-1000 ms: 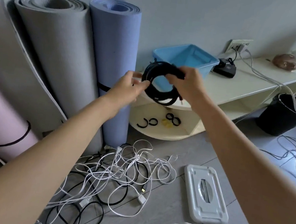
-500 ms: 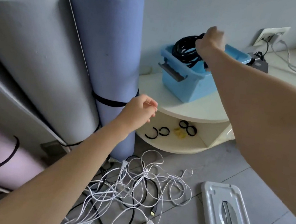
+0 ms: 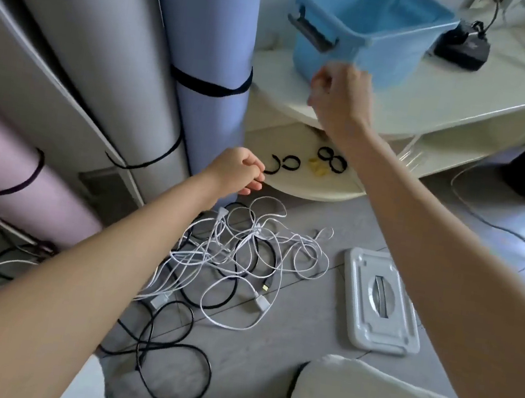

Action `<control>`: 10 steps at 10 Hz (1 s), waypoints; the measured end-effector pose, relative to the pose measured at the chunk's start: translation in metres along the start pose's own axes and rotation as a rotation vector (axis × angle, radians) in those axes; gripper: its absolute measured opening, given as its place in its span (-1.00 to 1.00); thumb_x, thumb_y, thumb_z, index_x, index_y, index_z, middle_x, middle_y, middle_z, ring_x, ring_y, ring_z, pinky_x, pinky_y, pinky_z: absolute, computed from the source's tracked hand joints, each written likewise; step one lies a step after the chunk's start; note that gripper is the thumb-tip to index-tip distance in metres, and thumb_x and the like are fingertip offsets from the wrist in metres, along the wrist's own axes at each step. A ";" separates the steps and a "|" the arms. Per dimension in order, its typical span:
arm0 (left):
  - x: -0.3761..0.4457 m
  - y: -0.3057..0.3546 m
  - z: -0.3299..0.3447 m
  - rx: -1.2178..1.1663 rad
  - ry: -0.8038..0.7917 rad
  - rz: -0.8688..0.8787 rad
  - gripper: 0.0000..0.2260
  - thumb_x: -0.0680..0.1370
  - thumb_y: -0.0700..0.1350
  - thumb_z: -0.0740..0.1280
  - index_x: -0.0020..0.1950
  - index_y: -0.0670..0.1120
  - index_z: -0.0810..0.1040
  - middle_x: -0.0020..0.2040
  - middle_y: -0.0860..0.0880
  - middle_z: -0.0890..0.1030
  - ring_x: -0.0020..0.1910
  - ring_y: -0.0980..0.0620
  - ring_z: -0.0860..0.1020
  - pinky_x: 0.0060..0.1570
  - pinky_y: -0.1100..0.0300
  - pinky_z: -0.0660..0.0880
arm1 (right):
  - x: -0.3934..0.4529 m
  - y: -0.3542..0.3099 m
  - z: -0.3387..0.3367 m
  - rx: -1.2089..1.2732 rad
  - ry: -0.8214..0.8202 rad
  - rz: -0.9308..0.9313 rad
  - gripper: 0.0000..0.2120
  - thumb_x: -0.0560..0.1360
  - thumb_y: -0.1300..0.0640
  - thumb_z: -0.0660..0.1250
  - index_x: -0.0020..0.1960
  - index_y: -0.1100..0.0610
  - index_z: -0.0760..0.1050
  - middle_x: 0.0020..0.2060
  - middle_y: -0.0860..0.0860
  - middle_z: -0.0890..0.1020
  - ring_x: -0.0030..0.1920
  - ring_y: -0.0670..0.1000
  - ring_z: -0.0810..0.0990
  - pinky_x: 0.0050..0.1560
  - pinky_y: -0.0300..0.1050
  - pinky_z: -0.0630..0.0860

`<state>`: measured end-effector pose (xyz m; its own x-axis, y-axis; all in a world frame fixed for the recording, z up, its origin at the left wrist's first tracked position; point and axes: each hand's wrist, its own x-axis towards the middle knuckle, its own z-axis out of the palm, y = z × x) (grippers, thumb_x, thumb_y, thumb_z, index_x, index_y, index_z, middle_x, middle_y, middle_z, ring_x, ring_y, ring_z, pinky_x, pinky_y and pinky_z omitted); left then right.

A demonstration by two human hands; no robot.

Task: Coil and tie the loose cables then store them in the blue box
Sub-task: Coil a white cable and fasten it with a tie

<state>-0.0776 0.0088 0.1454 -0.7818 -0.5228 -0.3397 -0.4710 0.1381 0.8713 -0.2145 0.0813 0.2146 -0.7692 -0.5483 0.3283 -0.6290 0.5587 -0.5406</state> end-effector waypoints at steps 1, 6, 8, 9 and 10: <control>-0.004 -0.037 0.004 0.012 0.021 -0.115 -0.74 0.60 -0.27 0.10 -0.26 -0.06 0.38 -0.29 0.01 0.49 -0.48 0.23 0.51 -0.46 0.42 0.40 | -0.041 0.020 0.045 -0.044 -0.288 0.009 -0.71 0.44 0.20 0.11 -0.07 0.26 0.57 -0.15 0.25 0.64 -0.13 0.25 0.60 -0.10 0.05 0.56; 0.011 -0.161 0.018 0.190 -0.071 -0.329 -0.73 0.54 -0.34 0.08 -0.24 -0.09 0.46 -0.25 -0.03 0.56 -0.30 0.08 0.53 -0.49 0.52 0.36 | -0.225 0.116 0.219 -0.270 -1.393 0.214 -0.68 0.52 0.24 0.22 0.27 0.22 0.46 0.18 0.19 0.54 -0.01 0.05 0.49 -0.11 -0.16 0.38; 0.002 -0.132 0.020 0.290 -0.105 -0.164 -0.80 0.59 -0.14 0.18 0.12 -0.13 0.54 -0.10 -0.07 0.56 -0.10 -0.01 0.49 -0.04 0.17 0.41 | -0.152 0.063 0.173 -0.010 -1.271 0.150 -0.86 0.47 0.16 0.32 -0.09 0.20 0.62 -0.24 0.06 0.57 -0.22 0.01 0.50 -0.19 -0.17 0.47; -0.012 -0.097 0.011 0.296 -0.081 -0.112 -0.70 0.64 -0.02 0.08 0.03 -0.15 0.53 -0.06 -0.15 0.59 -0.09 -0.03 0.47 -0.02 0.13 0.39 | -0.121 0.023 0.127 0.177 -1.235 0.164 -0.84 0.49 0.23 0.30 -0.25 0.15 0.57 -0.32 0.01 0.57 -0.29 -0.01 0.48 -0.24 -0.25 0.46; -0.033 -0.060 -0.008 0.215 -0.039 -0.057 -0.59 0.64 0.03 0.07 -0.02 -0.26 0.54 -0.15 -0.18 0.64 -0.15 -0.08 0.58 -0.09 0.17 0.45 | -0.107 -0.005 0.077 0.249 -1.137 0.169 -0.87 0.48 0.23 0.33 -0.24 0.16 0.58 -0.28 0.02 0.59 -0.30 -0.04 0.47 -0.19 -0.22 0.51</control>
<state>-0.0203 0.0112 0.1077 -0.7646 -0.5027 -0.4033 -0.5878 0.2874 0.7563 -0.1203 0.0891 0.1224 -0.2178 -0.7894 -0.5739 -0.3921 0.6093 -0.6892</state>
